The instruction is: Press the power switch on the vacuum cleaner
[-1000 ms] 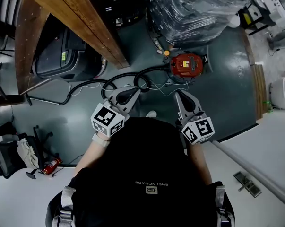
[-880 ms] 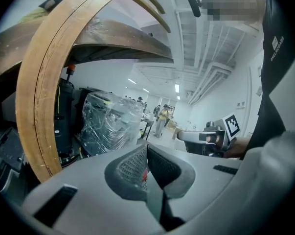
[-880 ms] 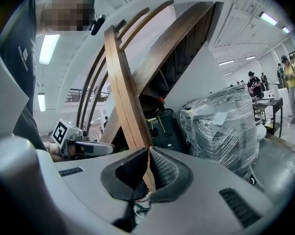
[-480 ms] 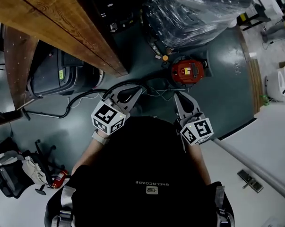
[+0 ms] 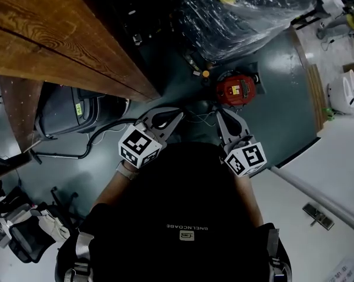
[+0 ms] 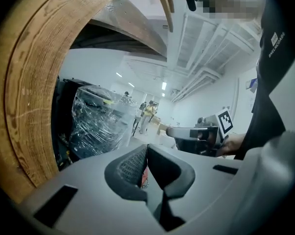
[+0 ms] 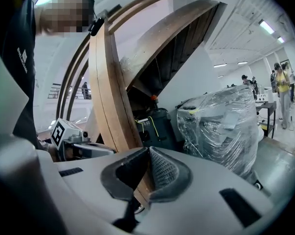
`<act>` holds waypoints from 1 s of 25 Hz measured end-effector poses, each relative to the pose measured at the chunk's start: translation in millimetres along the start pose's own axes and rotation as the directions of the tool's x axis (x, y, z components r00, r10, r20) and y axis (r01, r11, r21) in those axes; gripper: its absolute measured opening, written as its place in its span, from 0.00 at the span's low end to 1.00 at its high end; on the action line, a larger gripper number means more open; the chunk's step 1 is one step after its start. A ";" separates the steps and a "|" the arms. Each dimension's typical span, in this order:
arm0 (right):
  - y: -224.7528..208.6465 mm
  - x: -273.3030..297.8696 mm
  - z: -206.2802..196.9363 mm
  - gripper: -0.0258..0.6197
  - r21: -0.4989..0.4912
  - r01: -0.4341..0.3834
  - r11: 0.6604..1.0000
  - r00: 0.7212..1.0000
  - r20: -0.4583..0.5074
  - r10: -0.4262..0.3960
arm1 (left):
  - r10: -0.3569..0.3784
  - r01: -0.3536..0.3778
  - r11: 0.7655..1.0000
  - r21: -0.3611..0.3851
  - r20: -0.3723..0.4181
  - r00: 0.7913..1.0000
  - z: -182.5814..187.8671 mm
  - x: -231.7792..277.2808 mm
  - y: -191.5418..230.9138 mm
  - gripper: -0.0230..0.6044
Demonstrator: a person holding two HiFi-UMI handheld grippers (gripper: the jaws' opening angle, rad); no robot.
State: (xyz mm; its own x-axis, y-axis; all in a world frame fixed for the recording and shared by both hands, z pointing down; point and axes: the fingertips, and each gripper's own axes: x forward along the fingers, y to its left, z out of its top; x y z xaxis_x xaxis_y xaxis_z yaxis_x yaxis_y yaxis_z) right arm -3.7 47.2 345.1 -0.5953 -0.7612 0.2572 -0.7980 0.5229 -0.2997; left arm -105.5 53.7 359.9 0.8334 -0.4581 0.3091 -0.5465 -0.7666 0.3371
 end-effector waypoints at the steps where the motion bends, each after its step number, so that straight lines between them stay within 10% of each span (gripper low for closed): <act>1: -2.6 1.6 1.5 0.09 0.001 0.007 1.000 1.000 -0.001 -0.007 | -0.004 0.004 1.000 -0.001 -0.001 1.000 0.8 1.6 2.4 0.06; 25: -119.8 21.2 4.5 0.09 0.050 -0.107 0.993 0.989 -0.098 0.111 | 0.116 -0.118 0.992 -0.045 -0.047 0.992 27.0 100.0 3.4 0.06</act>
State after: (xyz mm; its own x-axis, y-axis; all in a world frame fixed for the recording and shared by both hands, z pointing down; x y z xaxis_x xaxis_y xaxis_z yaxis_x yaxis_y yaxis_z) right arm 79.7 -33.4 382.4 -0.6866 -0.6572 0.3109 -0.7243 0.5810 -0.3712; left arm -21.8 -6.9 368.0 0.7599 -0.5220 0.3873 -0.6438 -0.6864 0.3381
